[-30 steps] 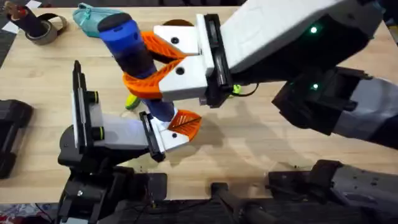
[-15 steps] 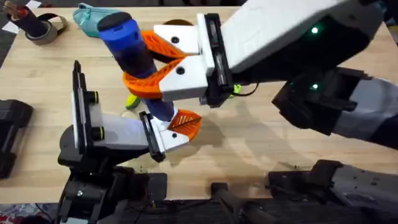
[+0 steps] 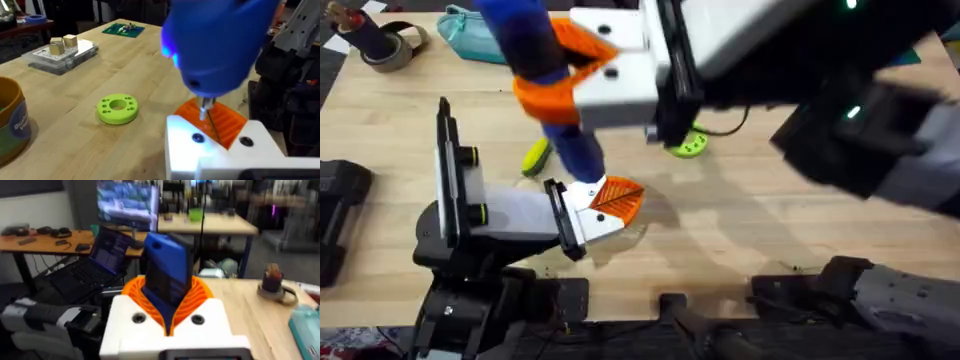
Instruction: Pick up the gripper from the table and insert it into the empty holder that is missing its gripper. Then pick up a screw, insert it into the mounting hole, and use the screwdriver to tighten it. Finally, clean up the table by picking up the vegetable and placing it into the bucket.
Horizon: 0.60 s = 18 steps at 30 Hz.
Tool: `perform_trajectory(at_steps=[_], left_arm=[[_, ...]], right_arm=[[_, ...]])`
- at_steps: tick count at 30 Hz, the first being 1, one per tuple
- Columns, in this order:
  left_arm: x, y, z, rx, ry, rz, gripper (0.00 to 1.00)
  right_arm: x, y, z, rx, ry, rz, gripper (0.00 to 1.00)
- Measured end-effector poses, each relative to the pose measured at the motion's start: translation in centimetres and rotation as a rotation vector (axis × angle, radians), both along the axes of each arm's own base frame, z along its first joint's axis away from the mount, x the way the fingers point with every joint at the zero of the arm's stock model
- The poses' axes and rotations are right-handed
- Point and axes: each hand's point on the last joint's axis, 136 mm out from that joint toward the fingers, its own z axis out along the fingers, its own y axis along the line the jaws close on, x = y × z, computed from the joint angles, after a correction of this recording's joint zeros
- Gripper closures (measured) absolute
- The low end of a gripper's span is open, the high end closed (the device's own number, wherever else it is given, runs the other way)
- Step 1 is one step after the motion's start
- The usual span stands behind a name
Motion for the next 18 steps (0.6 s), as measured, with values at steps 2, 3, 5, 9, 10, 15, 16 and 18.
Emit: perform_trajectory(at_steps=[2,3,5,9,10,15,16,18], left_arm=[[0.0,0.0,0.0,0.000,0.000,0.000,0.994],[0.0,0.0,0.0,0.000,0.000,0.000,0.994],[0.0,0.0,0.0,0.000,0.000,0.000,0.994],[0.0,0.0,0.0,0.000,0.000,0.000,0.994],[0.0,0.0,0.0,0.000,0.000,0.000,0.994],[0.0,0.0,0.0,0.000,0.000,0.000,0.994],[0.0,0.0,0.0,0.000,0.000,0.000,0.994],[0.0,0.0,0.0,0.000,-0.001,0.003,0.994]], right_arm=[[1.0,0.0,0.3,-0.066,0.040,-0.020,0.976],[1.2,-0.1,0.8,-0.083,0.040,-0.026,0.976],[1.2,-0.1,2.3,-0.097,0.014,-0.032,0.976],[0.9,-0.4,6.0,-0.056,-0.086,-0.037,0.976],[0.8,-0.5,6.6,-0.046,-0.105,-0.039,0.976],[1.2,-0.8,6.2,-0.080,-0.101,-0.075,0.976],[1.7,-0.8,5.5,-0.110,-0.081,-0.102,0.977],[3.3,-1.1,3.3,-0.210,-0.034,-0.200,0.977]])
